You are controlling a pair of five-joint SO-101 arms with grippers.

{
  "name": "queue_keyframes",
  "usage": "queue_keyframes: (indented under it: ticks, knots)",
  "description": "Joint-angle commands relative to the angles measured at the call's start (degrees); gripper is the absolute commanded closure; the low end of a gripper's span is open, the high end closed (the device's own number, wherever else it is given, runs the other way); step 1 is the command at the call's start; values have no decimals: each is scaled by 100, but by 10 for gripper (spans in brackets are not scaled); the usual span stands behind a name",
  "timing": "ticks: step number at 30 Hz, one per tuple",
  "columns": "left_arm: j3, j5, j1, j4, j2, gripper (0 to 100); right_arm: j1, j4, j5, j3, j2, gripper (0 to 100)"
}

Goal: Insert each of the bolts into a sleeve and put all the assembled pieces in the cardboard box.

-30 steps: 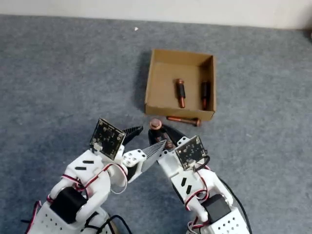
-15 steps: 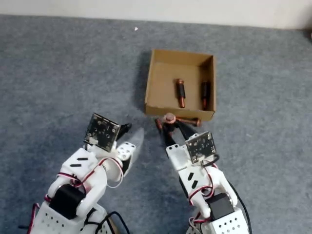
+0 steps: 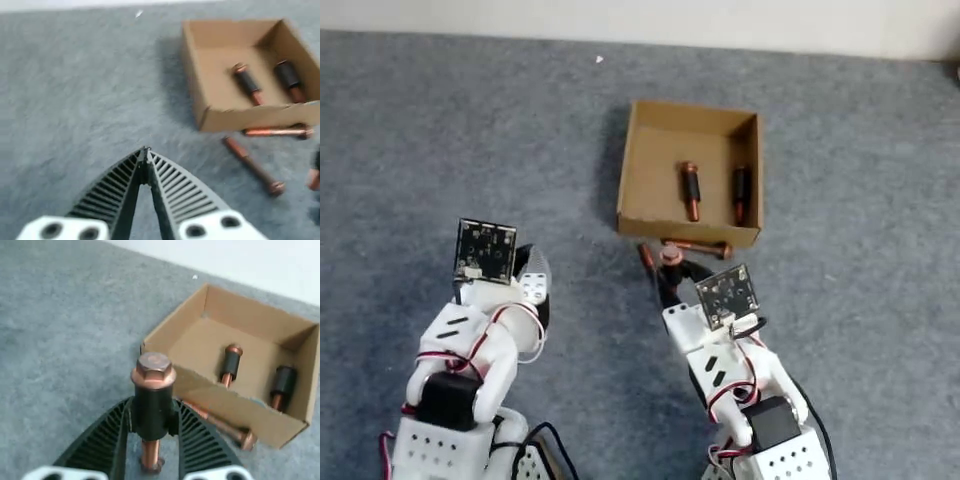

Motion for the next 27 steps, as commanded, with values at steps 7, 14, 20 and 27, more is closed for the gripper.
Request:
queue_keyframes:
  ticks: [7,14,20,27]
  knots:
    - [1578,-53,-391,-985,-57,992,831,1499,44,-910,-101,993]
    - [1965,-26,-75,-1451,-57,993,857,1543,53,-2132,1138,993]
    - [1965,-26,-57,-1451,-57,993,1068,1270,44,-3996,3741,993]
    - [1974,-35,-48,-1451,-57,993,1543,-1279,44,-5095,6598,993]
